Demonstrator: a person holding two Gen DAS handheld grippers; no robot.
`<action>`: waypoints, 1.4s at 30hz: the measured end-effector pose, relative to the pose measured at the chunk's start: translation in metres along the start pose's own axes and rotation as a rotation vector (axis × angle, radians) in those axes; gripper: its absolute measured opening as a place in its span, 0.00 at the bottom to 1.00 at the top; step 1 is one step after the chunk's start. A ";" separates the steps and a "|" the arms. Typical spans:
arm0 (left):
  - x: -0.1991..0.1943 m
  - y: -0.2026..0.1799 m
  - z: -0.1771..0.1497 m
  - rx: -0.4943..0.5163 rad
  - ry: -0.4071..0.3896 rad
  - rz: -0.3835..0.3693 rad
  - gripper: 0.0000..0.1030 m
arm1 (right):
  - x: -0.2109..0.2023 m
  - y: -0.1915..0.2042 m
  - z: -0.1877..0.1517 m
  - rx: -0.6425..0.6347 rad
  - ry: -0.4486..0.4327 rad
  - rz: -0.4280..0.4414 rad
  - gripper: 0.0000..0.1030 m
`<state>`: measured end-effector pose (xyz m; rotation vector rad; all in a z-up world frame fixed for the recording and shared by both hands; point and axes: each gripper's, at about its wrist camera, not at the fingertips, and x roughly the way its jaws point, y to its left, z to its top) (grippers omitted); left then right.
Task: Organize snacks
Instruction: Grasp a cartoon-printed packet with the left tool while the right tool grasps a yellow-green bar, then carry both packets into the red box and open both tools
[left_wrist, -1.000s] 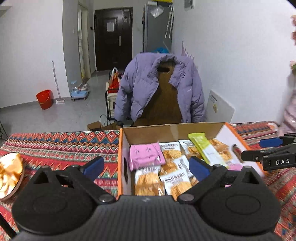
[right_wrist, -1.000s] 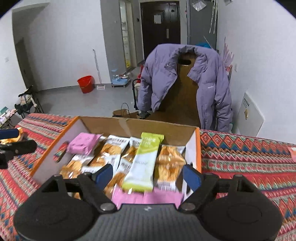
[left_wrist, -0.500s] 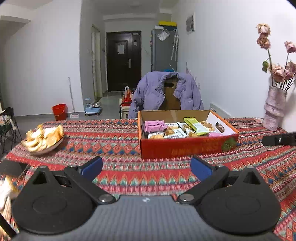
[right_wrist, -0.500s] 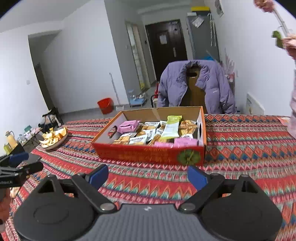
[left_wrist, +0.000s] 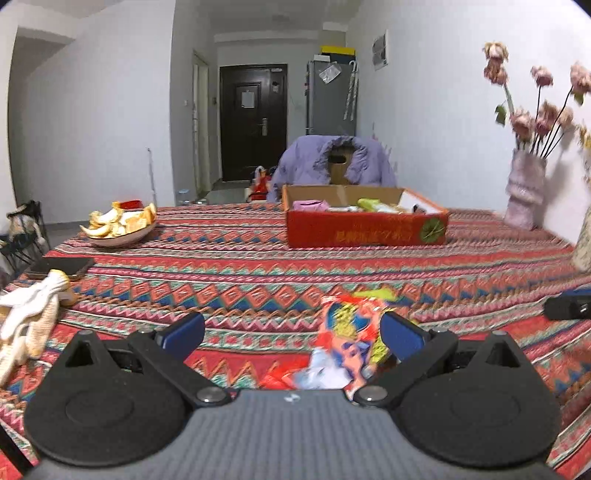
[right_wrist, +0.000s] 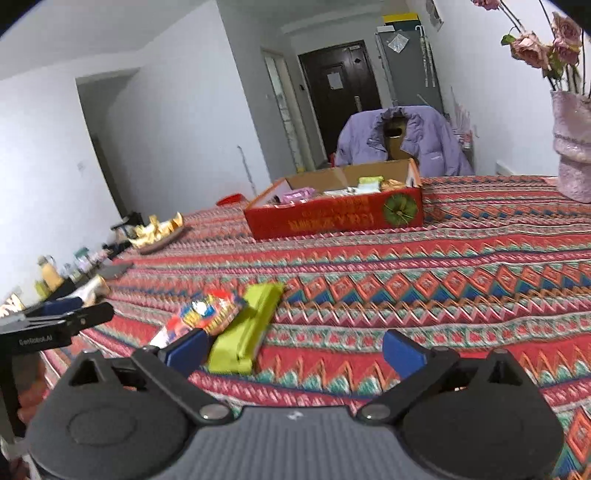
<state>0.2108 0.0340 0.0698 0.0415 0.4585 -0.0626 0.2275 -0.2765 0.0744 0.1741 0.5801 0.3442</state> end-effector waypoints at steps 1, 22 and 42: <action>-0.001 0.000 -0.001 -0.003 -0.001 0.009 1.00 | -0.002 0.003 -0.001 -0.014 -0.005 -0.003 0.98; 0.085 -0.032 -0.015 0.062 0.150 -0.152 1.00 | 0.036 0.002 -0.004 -0.011 0.067 -0.049 0.98; 0.093 0.012 -0.019 0.002 0.165 -0.155 0.55 | 0.147 0.060 0.022 -0.104 0.175 0.034 0.91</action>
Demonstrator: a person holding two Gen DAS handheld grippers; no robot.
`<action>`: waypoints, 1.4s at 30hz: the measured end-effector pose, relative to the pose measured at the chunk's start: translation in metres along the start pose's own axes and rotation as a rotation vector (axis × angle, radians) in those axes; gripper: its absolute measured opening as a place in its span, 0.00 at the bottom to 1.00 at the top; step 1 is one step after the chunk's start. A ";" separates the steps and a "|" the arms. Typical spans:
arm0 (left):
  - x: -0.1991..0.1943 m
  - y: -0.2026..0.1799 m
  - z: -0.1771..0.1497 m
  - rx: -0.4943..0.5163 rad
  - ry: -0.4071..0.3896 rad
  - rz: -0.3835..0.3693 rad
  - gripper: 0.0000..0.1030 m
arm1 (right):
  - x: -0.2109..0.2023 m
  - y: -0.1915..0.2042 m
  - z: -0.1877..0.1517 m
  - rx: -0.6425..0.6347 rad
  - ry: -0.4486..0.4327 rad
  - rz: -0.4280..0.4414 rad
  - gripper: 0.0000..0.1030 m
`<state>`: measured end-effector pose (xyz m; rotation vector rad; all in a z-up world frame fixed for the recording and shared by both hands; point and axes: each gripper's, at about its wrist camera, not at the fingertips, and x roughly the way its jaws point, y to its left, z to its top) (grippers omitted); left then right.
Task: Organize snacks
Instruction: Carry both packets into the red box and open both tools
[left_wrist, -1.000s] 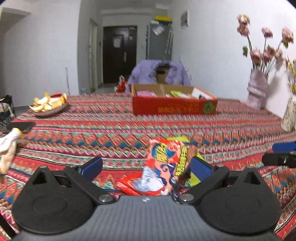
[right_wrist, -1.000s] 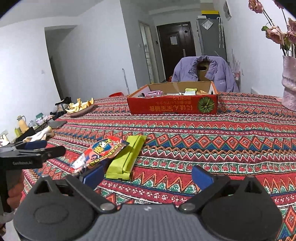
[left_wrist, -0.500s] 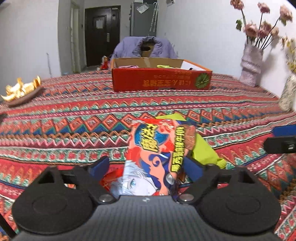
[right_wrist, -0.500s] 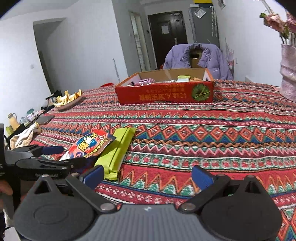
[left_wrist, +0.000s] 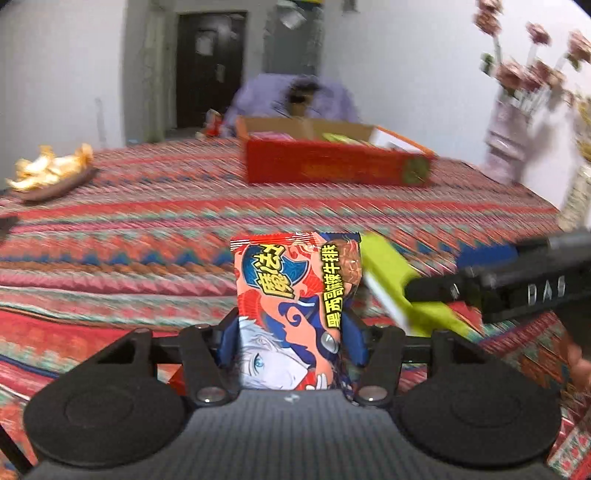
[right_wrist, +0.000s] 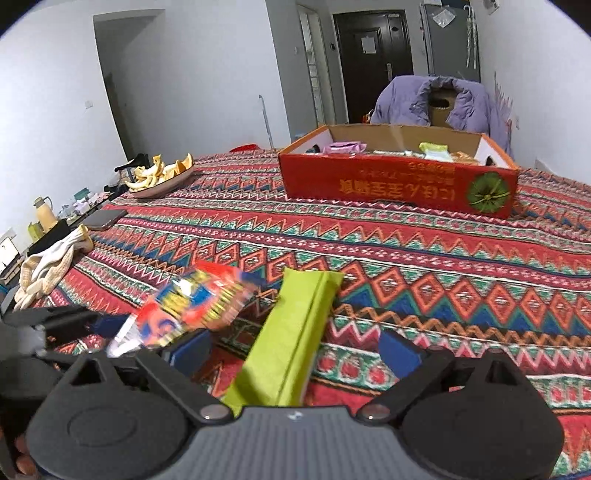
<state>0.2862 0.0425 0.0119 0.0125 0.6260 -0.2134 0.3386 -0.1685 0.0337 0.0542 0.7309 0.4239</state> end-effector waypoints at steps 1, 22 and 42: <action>-0.004 0.008 0.003 -0.005 -0.017 0.023 0.55 | 0.005 0.002 0.000 -0.014 0.007 -0.003 0.88; -0.012 0.005 0.018 -0.021 -0.041 0.052 0.55 | -0.006 -0.013 -0.015 -0.038 0.002 -0.093 0.34; 0.029 -0.082 0.085 0.059 -0.091 -0.025 0.55 | -0.066 -0.115 0.011 0.053 -0.112 -0.135 0.34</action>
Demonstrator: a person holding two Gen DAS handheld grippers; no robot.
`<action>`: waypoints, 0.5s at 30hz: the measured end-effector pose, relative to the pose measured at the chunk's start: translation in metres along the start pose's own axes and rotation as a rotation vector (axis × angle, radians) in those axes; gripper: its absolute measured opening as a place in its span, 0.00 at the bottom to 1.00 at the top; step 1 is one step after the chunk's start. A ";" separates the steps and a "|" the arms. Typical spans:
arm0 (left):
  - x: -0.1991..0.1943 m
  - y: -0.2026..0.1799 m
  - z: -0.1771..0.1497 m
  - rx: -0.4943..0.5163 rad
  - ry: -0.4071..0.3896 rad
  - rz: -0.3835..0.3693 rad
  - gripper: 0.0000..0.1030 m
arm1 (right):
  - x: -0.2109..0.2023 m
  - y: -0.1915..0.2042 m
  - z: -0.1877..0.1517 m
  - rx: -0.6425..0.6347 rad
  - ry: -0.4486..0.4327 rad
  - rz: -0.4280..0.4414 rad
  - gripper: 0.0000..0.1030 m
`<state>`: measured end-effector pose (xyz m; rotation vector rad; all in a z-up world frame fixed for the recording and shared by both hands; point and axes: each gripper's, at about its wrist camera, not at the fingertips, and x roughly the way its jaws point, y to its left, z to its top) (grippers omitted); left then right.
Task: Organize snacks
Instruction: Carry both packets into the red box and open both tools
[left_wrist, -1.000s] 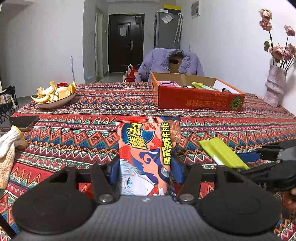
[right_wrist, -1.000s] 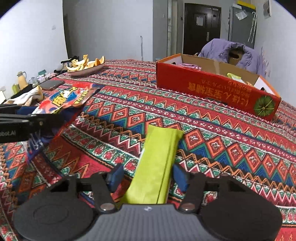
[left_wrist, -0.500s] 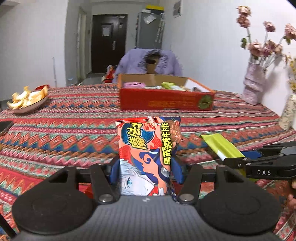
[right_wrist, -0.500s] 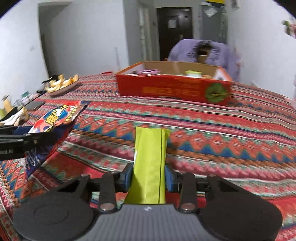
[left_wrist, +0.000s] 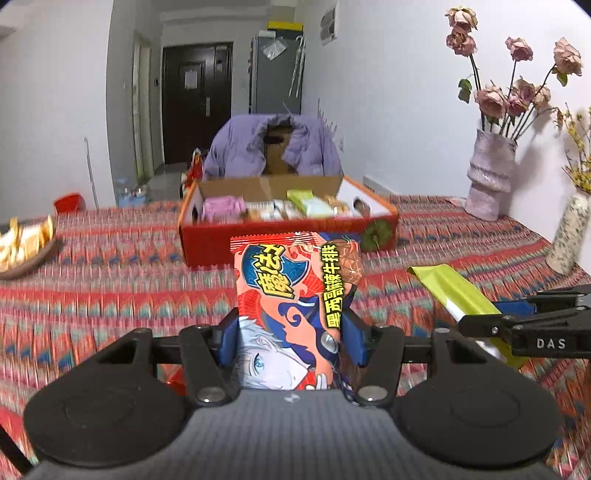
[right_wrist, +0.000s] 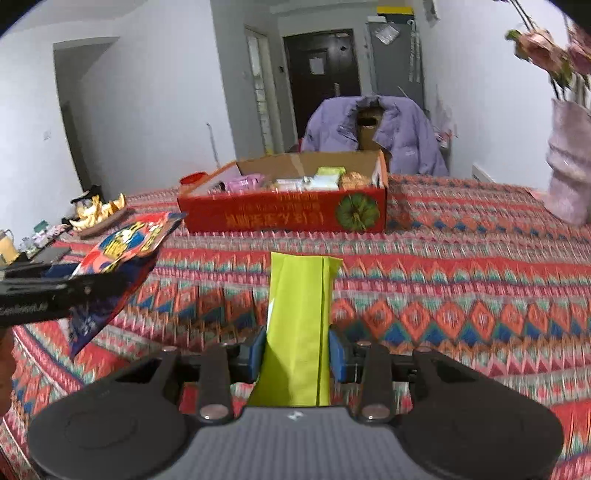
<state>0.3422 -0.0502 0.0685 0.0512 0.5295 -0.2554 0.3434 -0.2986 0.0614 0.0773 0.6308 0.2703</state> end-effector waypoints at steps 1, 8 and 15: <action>0.008 0.002 0.012 0.001 -0.005 0.008 0.55 | 0.005 -0.001 0.011 -0.017 -0.012 -0.001 0.34; 0.096 0.022 0.102 -0.004 0.011 0.007 0.56 | 0.074 -0.030 0.115 -0.018 -0.060 0.071 0.34; 0.224 0.043 0.175 -0.116 0.135 0.025 0.56 | 0.204 -0.074 0.206 0.100 0.061 0.036 0.34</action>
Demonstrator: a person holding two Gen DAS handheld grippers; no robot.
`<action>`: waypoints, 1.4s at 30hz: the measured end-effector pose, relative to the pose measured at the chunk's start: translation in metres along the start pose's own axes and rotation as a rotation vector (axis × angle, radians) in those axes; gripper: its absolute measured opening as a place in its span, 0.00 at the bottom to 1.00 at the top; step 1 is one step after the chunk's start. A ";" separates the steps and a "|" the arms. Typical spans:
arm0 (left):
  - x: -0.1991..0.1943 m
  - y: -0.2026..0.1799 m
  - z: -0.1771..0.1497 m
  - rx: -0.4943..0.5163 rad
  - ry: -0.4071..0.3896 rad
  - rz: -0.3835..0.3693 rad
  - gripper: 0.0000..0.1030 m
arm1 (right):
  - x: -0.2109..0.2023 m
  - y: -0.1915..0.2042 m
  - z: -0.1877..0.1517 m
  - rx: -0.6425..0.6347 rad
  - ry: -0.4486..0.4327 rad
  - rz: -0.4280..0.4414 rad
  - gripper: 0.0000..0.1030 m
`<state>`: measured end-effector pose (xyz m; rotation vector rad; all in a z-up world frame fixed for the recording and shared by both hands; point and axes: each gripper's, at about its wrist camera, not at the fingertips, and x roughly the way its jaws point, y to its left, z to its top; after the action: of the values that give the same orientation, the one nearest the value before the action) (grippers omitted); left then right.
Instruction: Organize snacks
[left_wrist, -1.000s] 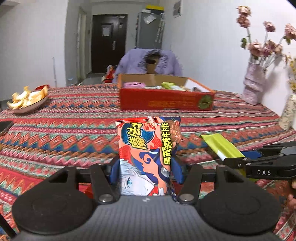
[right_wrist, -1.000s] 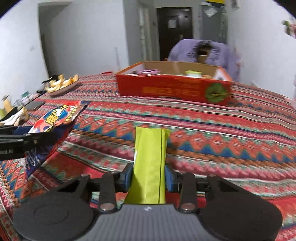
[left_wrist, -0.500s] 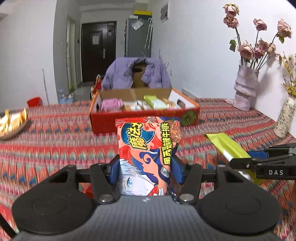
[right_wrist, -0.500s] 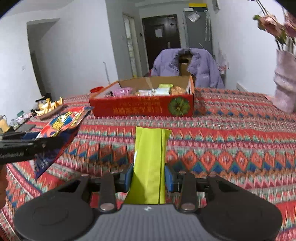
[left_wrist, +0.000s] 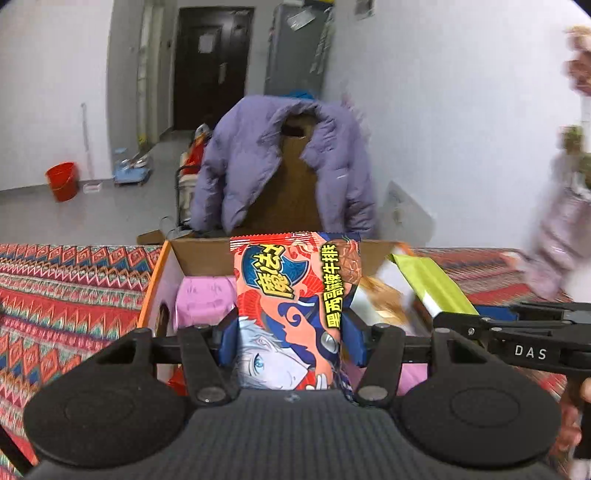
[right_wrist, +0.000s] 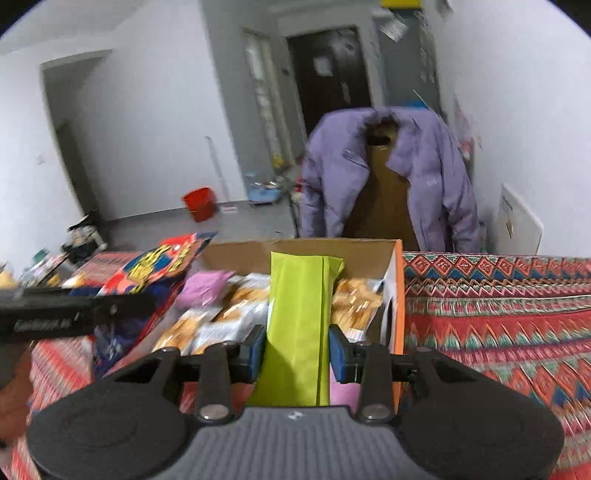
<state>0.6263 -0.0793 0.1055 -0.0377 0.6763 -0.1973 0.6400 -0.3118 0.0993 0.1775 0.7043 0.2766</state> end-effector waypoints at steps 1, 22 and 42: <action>0.017 0.001 0.007 -0.004 0.018 0.022 0.56 | 0.018 -0.005 0.008 0.019 0.018 -0.007 0.34; 0.045 -0.002 0.013 0.077 0.084 0.036 0.87 | 0.062 0.011 0.026 -0.088 0.079 -0.141 0.80; -0.140 0.004 -0.048 0.115 -0.090 0.101 0.96 | -0.126 0.065 -0.046 -0.158 -0.059 -0.061 0.90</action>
<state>0.4898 -0.0468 0.1542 0.0973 0.5749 -0.1358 0.5053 -0.2860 0.1585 0.0141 0.6253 0.2665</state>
